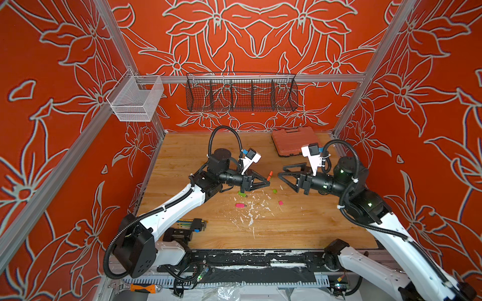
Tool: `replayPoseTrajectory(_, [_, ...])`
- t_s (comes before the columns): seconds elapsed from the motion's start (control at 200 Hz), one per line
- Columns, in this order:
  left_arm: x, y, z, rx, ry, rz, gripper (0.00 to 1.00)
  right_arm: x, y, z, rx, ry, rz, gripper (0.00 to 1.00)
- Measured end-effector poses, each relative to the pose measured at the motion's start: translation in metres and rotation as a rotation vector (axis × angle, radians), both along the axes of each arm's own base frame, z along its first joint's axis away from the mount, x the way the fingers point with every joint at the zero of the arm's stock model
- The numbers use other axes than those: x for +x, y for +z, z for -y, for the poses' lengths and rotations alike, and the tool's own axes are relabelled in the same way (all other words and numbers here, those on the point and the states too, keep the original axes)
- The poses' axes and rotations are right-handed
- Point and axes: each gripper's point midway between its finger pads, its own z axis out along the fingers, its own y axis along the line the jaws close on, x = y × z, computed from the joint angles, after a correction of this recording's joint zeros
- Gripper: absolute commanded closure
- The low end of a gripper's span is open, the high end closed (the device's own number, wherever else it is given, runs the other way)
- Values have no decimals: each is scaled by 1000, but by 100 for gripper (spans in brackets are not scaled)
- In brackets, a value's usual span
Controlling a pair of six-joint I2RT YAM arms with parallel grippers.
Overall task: Close the usb drive cover
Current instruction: Adjust the cover on the USB drive.
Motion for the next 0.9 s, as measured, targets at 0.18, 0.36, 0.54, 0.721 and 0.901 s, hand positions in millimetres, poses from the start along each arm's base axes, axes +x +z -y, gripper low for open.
replayPoseTrajectory(0.18, [-9, 11, -1, -17, -9, 22, 100, 4, 2, 3, 12, 2, 1, 37])
replayPoseTrajectory(0.36, [-19, 16, 1, -26, -35, 30, 100, 13, -3, -14, 47, 78, -19, 40])
replayPoseTrajectory(0.54, [-22, 16, 3, -26, -44, 22, 100, 19, -12, -23, 71, 117, -44, 49])
replayPoseTrajectory(0.721, [-22, 16, 3, -26, -44, 19, 100, 19, -7, -27, 94, 145, -25, 56])
replayPoseTrajectory(0.901, [-22, 19, 3, -30, -44, 24, 100, 16, -8, -30, 90, 160, -22, 56])
